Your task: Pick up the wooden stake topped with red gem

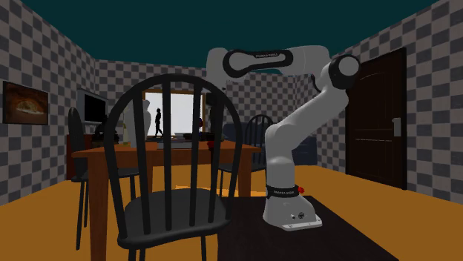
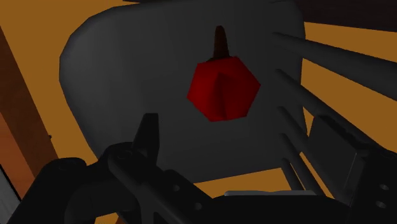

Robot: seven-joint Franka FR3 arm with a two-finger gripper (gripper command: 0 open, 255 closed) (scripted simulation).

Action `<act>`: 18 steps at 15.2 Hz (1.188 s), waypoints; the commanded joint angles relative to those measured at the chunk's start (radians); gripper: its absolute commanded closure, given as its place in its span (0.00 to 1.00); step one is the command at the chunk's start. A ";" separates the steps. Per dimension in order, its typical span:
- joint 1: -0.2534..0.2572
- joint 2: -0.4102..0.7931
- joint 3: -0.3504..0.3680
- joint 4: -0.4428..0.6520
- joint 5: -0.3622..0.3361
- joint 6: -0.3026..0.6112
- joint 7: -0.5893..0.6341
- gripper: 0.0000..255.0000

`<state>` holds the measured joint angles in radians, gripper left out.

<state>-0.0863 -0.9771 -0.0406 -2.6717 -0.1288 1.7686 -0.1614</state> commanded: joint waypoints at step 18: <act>-0.018 -0.043 -0.016 -0.157 -0.025 0.104 0.006 1.00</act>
<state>-0.1044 -1.0201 -0.0570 -2.8274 -0.1540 1.8734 -0.1556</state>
